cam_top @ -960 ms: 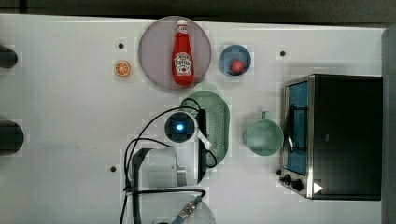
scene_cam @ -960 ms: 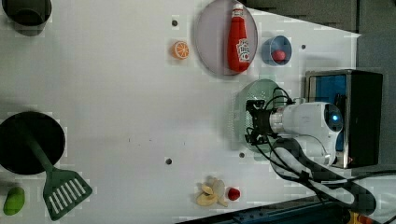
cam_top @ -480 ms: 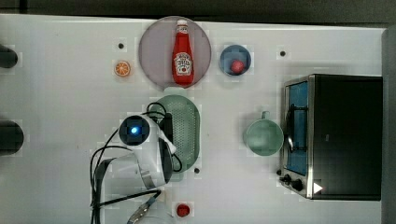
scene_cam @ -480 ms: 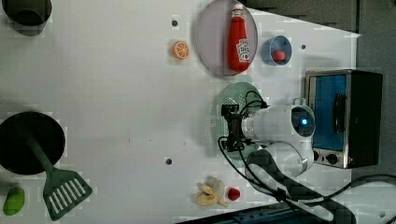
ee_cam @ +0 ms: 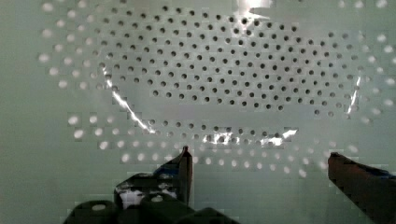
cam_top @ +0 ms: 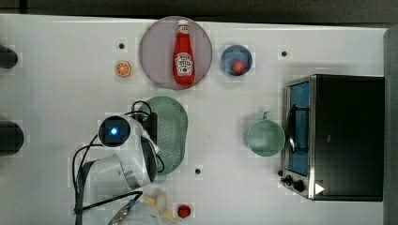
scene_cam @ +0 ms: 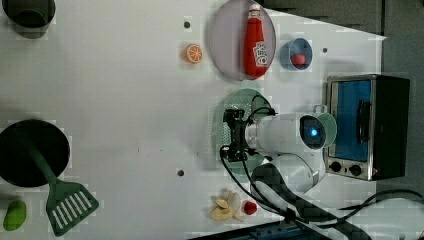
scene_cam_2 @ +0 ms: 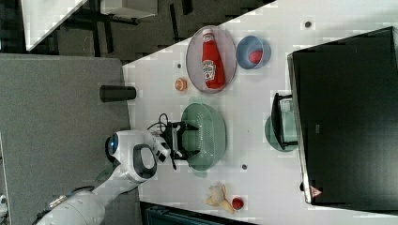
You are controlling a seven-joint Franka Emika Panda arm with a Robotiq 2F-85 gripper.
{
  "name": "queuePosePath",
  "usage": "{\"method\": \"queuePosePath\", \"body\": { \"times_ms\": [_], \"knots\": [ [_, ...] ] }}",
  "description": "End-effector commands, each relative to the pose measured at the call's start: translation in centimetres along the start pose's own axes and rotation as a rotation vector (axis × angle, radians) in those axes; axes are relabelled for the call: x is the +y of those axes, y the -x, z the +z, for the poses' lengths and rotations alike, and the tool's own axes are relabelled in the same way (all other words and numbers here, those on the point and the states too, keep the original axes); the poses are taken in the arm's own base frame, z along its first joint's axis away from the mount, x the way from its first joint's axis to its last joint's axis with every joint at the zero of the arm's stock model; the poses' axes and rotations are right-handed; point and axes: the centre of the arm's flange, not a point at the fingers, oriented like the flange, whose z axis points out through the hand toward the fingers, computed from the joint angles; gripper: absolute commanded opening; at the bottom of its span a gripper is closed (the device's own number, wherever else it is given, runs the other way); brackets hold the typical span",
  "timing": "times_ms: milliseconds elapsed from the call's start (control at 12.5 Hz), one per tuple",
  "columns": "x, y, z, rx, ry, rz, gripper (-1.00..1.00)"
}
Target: Drag strainer right to left.
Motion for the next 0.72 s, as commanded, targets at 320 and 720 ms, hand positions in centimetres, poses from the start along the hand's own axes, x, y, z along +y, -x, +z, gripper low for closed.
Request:
{"method": "queuePosePath", "body": {
  "times_ms": [320,720],
  "knots": [
    [-0.2,8.7,0.0,-0.071,-0.018,0.023,1.00],
    [-0.3,13.5,0.4,-0.092,-0.026,0.045,1.00]
  ]
}}
